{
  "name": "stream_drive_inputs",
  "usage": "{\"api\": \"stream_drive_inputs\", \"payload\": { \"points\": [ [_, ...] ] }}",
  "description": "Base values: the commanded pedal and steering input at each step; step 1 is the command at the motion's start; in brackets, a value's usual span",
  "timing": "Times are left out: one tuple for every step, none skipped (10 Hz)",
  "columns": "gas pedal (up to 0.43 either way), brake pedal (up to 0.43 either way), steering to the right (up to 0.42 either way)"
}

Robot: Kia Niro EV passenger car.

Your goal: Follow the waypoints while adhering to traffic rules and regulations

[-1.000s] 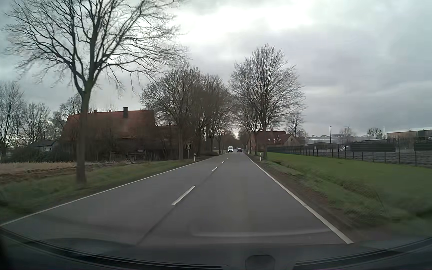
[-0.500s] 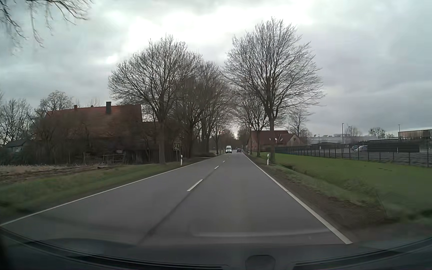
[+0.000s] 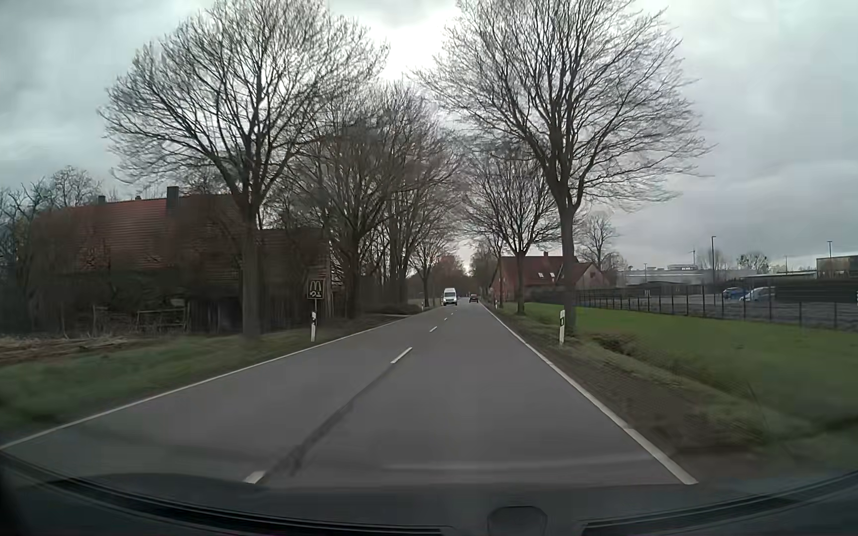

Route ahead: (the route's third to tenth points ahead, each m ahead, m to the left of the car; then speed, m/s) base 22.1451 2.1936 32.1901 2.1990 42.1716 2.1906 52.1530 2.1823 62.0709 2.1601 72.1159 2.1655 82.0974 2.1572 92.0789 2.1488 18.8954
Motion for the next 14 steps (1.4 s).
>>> {"api": "stream_drive_inputs", "payload": {
  "points": [
    [0.189,0.000,0.003],
    [0.189,0.000,0.003],
    [0.189,0.000,0.003],
    [0.189,0.000,0.003],
    [0.189,0.000,0.003],
    [0.189,0.000,0.003],
    [0.189,0.000,0.003],
    [0.189,0.000,0.003],
    [0.189,0.000,0.003],
    [0.189,0.000,0.003],
    [0.189,0.000,0.003],
    [0.189,0.000,0.003],
    [0.189,0.000,0.003],
    [0.189,0.000,0.003]
  ]
}}
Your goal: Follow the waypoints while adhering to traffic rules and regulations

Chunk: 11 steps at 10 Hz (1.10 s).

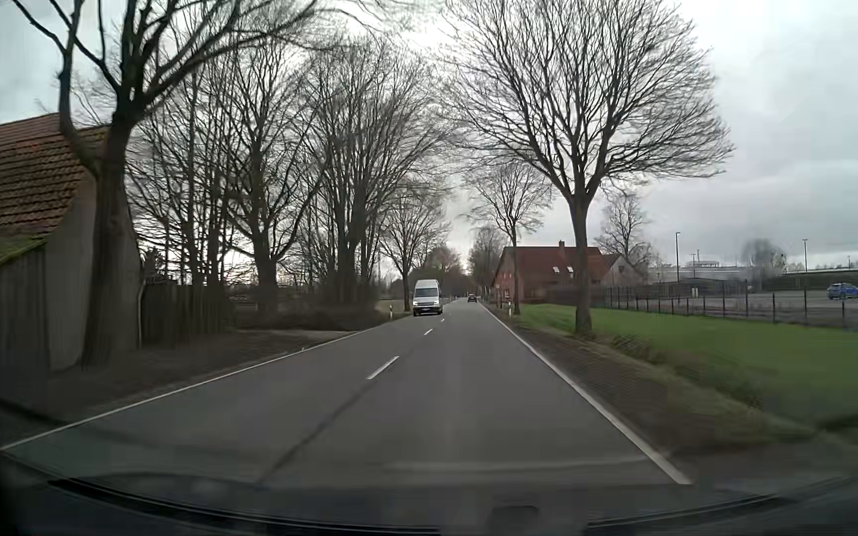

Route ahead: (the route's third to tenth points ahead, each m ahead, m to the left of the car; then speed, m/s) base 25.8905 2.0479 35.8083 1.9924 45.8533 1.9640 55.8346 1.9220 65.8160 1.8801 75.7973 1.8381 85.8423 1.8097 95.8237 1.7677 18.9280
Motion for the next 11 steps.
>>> {"api": "stream_drive_inputs", "payload": {
  "points": [
    [0.189,0.000,0.003],
    [0.189,0.000,0.003],
    [0.189,0.000,0.003],
    [0.189,0.000,0.003],
    [0.189,0.000,0.003],
    [0.189,0.000,0.003],
    [0.189,0.000,0.003],
    [0.189,0.000,0.003],
    [0.189,0.000,0.003],
    [0.189,0.000,0.003],
    [0.189,0.000,0.002]
  ]
}}
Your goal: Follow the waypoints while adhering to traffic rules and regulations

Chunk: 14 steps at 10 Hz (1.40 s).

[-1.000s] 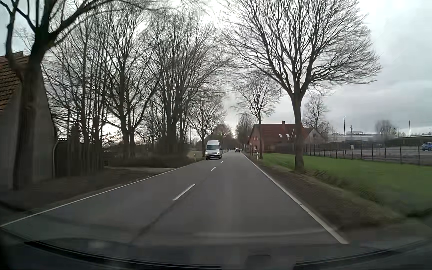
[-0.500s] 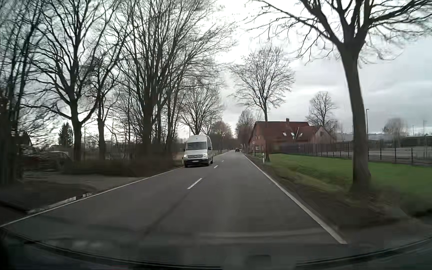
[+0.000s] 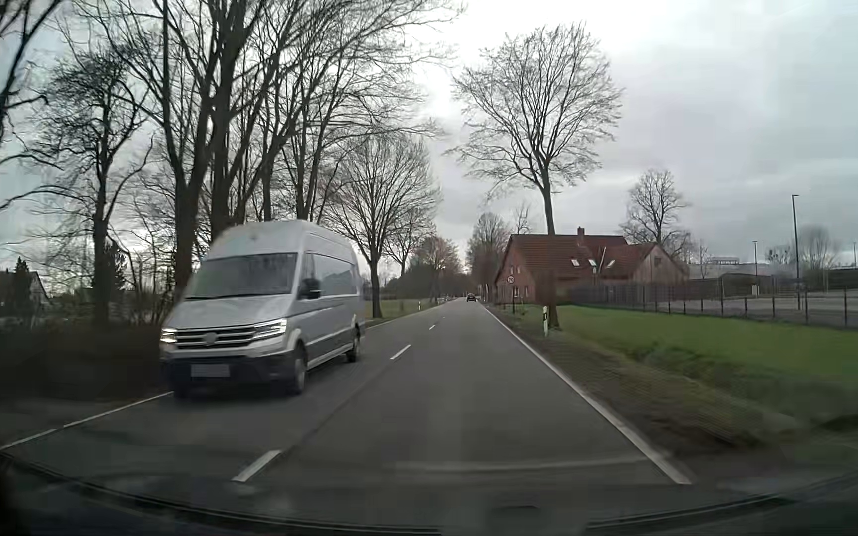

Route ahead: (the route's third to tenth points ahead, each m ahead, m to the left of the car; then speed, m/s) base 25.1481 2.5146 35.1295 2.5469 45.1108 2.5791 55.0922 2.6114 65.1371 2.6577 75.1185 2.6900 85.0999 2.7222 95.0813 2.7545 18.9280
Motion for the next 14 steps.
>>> {"api": "stream_drive_inputs", "payload": {
  "points": [
    [0.189,0.000,0.002],
    [0.189,0.000,0.002],
    [0.189,0.000,0.001],
    [0.177,0.000,0.001],
    [0.087,0.000,0.001],
    [0.087,0.000,0.001],
    [0.138,0.000,0.001],
    [0.138,0.000,0.001],
    [0.138,0.000,0.001],
    [0.138,0.000,0.001],
    [0.138,0.000,0.001],
    [0.138,0.000,0.001],
    [0.138,0.000,0.002],
    [0.138,0.000,0.002]
  ]
}}
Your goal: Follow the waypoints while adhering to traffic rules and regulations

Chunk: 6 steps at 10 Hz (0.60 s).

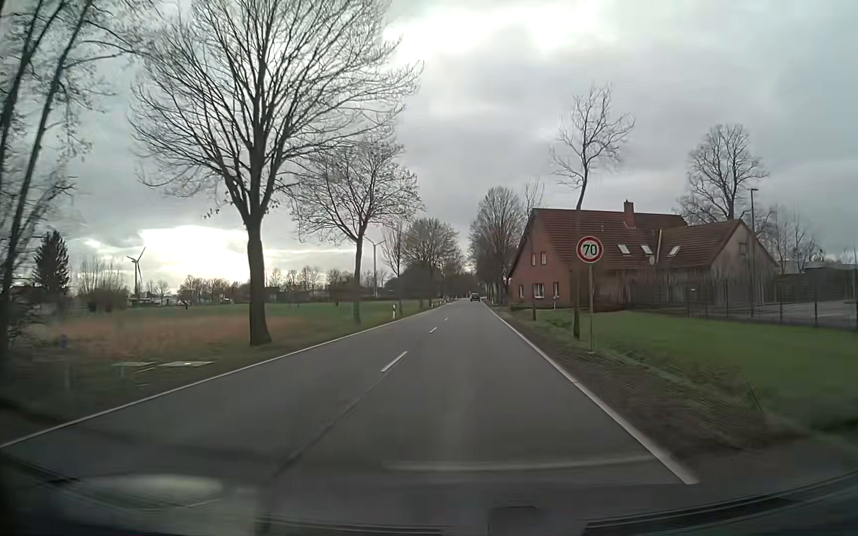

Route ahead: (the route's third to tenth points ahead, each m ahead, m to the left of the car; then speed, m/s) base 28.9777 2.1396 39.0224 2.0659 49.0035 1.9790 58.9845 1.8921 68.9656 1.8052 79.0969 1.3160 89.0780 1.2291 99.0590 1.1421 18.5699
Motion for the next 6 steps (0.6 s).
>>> {"api": "stream_drive_inputs", "payload": {
  "points": [
    [0.138,0.000,0.002],
    [0.138,0.000,0.002],
    [0.138,0.000,0.002],
    [0.138,0.000,0.002],
    [0.138,0.000,0.002],
    [0.138,0.000,0.002]
  ]
}}
